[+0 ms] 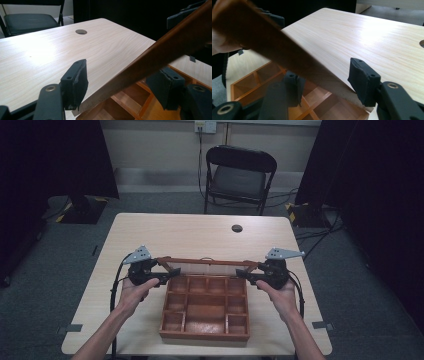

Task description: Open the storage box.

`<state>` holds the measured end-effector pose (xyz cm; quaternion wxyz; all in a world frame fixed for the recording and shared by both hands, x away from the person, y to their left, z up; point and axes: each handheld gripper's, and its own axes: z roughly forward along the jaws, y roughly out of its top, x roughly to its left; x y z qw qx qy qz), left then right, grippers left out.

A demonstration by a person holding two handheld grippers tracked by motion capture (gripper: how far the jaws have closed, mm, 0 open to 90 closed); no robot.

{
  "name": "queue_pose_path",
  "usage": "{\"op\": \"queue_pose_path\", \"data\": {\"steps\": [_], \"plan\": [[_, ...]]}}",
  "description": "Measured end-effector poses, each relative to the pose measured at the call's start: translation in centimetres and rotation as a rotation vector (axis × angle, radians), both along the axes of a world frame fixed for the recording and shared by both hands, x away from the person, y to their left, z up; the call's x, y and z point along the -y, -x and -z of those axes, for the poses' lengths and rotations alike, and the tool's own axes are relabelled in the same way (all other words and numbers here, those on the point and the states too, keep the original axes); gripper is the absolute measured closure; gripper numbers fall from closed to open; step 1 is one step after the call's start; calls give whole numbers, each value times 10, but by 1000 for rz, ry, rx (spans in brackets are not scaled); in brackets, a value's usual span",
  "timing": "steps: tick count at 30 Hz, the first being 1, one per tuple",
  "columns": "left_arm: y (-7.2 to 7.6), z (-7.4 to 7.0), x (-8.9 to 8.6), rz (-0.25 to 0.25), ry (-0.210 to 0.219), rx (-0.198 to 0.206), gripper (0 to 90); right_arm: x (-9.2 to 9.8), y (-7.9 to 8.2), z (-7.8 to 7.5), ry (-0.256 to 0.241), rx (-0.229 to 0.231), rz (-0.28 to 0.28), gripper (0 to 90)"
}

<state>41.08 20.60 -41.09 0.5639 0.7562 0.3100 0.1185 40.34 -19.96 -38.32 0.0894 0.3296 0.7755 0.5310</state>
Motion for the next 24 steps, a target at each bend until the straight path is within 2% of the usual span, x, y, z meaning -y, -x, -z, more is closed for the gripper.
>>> {"op": "queue_pose_path", "data": {"steps": [6,11,17,24], "plan": [[-2,-4,2,9,0,8,348,0,-8,2,-6,-12,9,482],[-4,-4,4,-3,-24,7,351,1,-13,5,-28,-21,23,486],[-9,-2,6,-19,-36,17,417,0,-18,8,-17,-21,38,494],[-16,3,4,-29,-14,-1,475,0,-24,11,-20,-33,44,498]]}}
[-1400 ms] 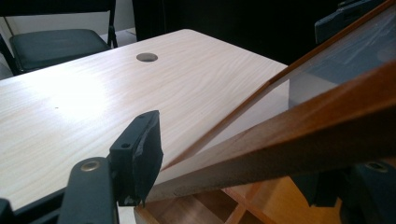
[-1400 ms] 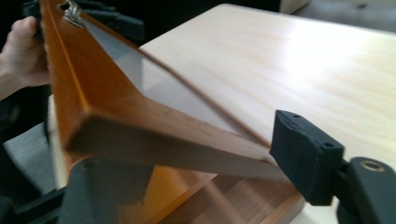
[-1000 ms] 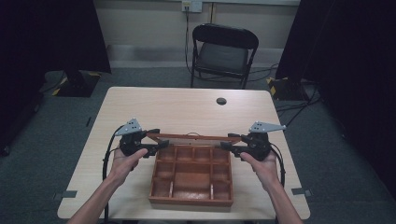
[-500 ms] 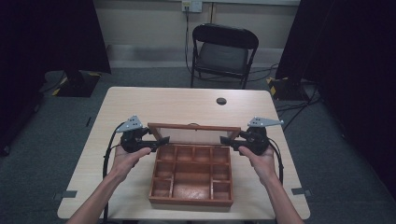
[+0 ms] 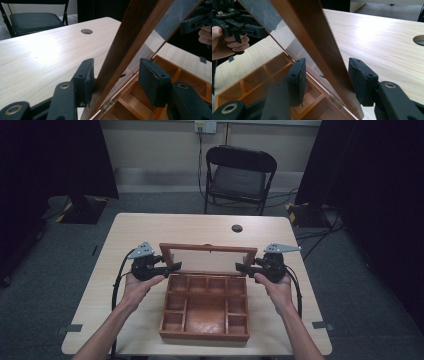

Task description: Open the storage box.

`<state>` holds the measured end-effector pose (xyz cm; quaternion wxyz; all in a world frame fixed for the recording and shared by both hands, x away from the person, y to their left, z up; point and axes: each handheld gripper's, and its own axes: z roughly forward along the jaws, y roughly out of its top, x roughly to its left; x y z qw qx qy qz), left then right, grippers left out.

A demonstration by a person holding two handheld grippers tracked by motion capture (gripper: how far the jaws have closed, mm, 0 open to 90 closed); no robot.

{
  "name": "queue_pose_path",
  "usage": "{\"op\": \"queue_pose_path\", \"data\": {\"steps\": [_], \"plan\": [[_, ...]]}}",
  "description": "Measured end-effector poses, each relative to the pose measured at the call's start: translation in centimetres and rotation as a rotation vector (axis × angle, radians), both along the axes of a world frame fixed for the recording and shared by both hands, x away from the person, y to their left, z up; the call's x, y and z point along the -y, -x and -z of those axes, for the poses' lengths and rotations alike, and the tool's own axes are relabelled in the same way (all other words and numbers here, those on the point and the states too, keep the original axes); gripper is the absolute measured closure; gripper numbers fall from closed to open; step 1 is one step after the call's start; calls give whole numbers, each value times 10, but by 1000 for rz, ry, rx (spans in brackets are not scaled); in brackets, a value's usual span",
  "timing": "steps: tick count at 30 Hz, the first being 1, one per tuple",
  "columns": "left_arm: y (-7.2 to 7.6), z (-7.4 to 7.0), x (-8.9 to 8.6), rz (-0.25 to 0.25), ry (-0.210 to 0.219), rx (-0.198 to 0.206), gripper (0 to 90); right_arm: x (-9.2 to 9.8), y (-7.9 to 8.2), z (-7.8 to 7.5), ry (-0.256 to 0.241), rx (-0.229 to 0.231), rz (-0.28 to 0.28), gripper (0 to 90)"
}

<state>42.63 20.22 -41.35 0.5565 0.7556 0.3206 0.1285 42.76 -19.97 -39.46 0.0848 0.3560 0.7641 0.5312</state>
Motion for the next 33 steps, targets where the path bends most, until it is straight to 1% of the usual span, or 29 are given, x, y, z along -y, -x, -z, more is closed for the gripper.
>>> {"op": "queue_pose_path", "data": {"steps": [1,3,4,5,8,10,12,13,17,18,19,20,21,23,24,25,26,27,29,30,33], "plan": [[0,1,0,-3,6,-1,482,0,-1,1,2,-1,3,499],[-2,2,0,0,-5,2,486,-1,-2,2,1,-1,8,501],[-3,2,0,-5,2,0,491,-1,-3,2,0,-1,9,502],[-4,2,-1,0,-3,-1,499,-1,-3,2,0,-1,10,503],[-5,4,-2,-1,4,-2,511,-1,-5,3,1,-2,15,507],[-7,4,-2,-5,-3,2,515,-1,-6,5,7,-4,19,510],[-7,5,-2,-8,14,-4,519,-1,-8,6,10,-6,23,512],[-8,5,-2,-10,7,-2,521,-1,-8,7,12,-5,25,512],[-10,7,-2,-15,13,-7,530,-1,-12,11,0,-16,22,515],[-11,8,-2,-15,16,-7,533,-1,-13,11,4,-16,23,516],[-11,8,-3,-15,9,-6,536,-1,-13,12,4,-17,25,516],[-12,9,-3,-20,18,-7,537,-2,-14,13,7,-16,26,516],[-13,9,-3,-19,12,-9,540,-2,-15,14,12,-16,29,517],[-14,11,-4,-22,12,-17,545,-3,-16,16,15,-14,33,517],[-15,12,-3,-34,9,-16,551,-3,-17,16,14,-16,36,520],[-16,12,-4,-30,2,-15,555,-3,-18,17,16,-14,40,521],[-16,13,-4,-36,16,-22,557,-3,-19,18,13,-14,39,522],[-17,14,-5,-34,6,-23,561,-3,-19,19,7,-15,40,524],[-19,16,-5,-31,11,-30,573,-3,-21,20,10,-12,49,528],[-20,17,-5,-34,7,-36,575,-3,-22,20,9,-14,48,528],[-21,19,-6,-38,11,-36,580,-3,-25,23,12,-24,49,530]]}}
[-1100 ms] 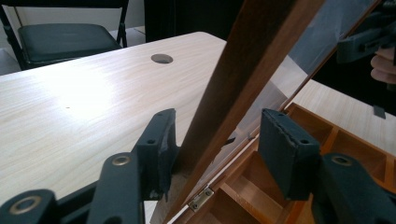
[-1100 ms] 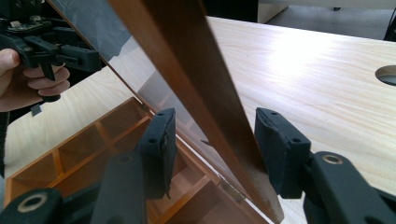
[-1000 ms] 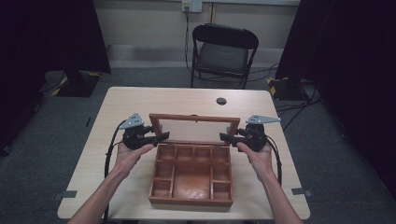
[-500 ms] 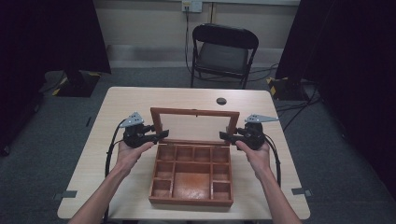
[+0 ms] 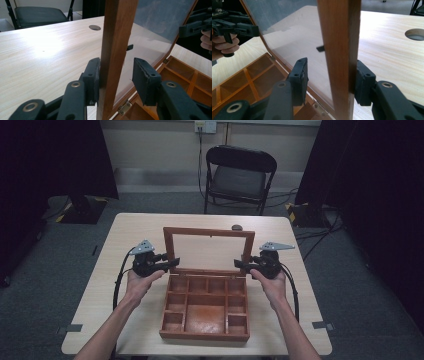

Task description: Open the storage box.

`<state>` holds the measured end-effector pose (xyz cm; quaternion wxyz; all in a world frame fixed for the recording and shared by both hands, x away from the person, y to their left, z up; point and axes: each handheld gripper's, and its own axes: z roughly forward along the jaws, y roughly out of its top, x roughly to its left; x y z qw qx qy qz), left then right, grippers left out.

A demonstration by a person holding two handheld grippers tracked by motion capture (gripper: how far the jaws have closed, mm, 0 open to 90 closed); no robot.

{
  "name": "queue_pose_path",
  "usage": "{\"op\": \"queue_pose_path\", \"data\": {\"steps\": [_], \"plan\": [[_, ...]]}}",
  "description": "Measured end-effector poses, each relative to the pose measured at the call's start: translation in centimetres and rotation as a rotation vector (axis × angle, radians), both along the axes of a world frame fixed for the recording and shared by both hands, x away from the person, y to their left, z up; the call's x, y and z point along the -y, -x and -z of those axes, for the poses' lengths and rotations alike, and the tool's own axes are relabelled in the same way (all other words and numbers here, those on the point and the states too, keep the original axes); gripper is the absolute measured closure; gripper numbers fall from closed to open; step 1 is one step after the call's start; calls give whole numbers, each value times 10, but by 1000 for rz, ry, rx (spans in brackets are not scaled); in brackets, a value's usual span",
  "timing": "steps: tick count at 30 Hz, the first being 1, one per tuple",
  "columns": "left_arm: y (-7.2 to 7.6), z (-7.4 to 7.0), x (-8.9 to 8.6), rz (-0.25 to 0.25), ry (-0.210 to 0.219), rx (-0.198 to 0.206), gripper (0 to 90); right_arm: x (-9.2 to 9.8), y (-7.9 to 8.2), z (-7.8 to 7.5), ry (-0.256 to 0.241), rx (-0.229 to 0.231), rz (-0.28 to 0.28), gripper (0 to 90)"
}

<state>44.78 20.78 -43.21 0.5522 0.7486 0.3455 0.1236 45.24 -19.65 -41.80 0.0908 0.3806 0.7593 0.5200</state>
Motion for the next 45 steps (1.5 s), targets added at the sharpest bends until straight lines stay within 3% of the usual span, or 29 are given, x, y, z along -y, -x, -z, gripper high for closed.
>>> {"op": "queue_pose_path", "data": {"steps": [16,38,44,45], "plan": [[-5,6,-2,-14,5,-22,604,-4,-4,16,48,-14,10,527],[-15,23,-1,-51,25,-86,592,-3,-18,28,4,-39,54,522],[-18,26,-2,-36,54,-119,558,-4,-19,30,9,-42,64,506],[-18,26,-2,-34,41,-118,555,-4,-20,30,5,-45,63,501]]}}
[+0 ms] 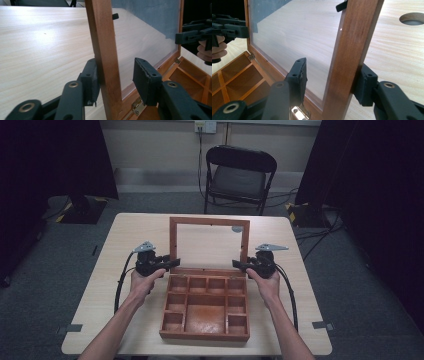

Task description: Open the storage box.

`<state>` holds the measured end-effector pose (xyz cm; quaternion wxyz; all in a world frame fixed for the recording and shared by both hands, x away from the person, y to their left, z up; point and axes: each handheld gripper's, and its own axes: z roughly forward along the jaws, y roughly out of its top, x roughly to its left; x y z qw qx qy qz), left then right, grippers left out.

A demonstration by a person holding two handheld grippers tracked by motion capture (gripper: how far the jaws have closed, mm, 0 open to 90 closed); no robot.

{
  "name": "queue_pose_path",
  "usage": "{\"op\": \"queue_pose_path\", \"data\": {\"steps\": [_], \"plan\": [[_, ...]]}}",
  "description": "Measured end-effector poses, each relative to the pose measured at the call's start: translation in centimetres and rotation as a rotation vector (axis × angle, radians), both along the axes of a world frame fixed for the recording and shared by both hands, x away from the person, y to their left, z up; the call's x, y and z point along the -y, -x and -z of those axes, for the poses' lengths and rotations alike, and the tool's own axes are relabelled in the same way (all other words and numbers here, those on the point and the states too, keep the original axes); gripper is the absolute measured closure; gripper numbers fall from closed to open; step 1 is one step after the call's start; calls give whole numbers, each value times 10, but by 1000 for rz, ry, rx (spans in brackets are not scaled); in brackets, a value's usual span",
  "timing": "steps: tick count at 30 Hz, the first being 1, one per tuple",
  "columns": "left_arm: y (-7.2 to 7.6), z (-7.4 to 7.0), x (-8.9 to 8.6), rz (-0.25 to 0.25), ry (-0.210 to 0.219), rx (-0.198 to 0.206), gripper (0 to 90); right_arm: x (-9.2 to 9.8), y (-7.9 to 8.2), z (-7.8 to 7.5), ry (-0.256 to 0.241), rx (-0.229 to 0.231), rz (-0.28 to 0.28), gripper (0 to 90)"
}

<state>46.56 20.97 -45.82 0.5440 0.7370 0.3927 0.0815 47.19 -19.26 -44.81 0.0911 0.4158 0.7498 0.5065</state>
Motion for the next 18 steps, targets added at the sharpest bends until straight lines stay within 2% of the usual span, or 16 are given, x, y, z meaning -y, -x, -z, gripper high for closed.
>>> {"op": "queue_pose_path", "data": {"steps": [8,13,18], "plan": [[-3,6,1,-16,-13,-23,532,-3,-6,9,-35,-36,20,455],[-5,9,1,-12,-22,-39,523,-3,-8,11,-37,-46,23,443],[-7,14,4,-15,-27,-67,439,-3,-10,15,-21,-57,34,407]]}}
